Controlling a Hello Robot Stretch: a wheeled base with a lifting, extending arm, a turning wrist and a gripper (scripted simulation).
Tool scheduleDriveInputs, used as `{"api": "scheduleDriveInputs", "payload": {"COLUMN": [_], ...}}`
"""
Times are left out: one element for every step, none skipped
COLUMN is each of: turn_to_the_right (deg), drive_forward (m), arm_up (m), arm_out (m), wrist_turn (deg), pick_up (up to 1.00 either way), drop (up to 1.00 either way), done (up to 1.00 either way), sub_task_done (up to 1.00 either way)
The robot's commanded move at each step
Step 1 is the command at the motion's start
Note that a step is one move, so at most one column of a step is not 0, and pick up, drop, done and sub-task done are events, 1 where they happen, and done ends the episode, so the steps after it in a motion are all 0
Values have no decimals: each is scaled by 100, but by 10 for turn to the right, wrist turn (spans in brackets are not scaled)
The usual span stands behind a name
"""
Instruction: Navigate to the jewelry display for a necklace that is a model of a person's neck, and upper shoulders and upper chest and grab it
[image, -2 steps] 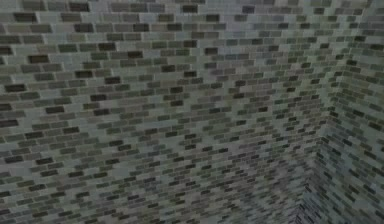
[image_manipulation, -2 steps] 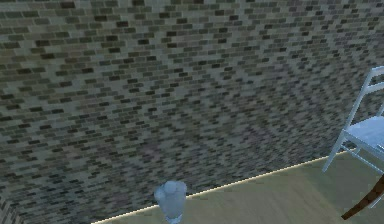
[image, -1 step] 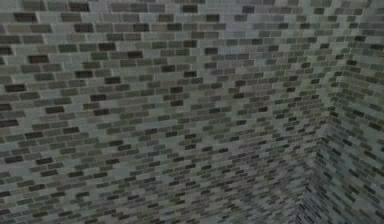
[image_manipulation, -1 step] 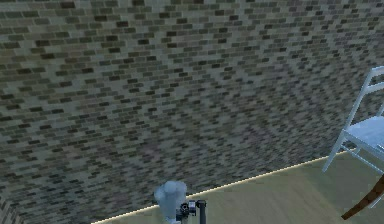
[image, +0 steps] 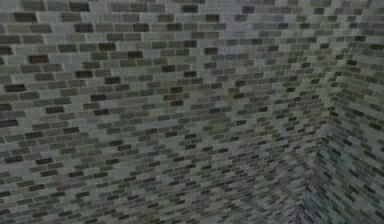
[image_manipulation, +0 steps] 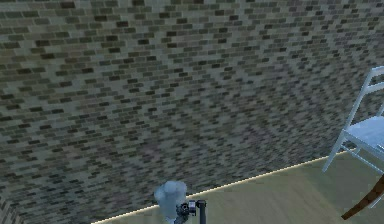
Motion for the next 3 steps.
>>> {"api": "scheduleDriveInputs", "payload": {"turn_to_the_right": [0, 0, 0], "drive_forward": [0, 0, 0], "arm_up": [0, 0, 0], "arm_out": [0, 0, 0], "wrist_turn": [450, 450, 90], "pick_up": [0, 0, 0], "drop": [0, 0, 0], "done": [0, 0, 0], "sub_task_done": [0, 0, 0]}}
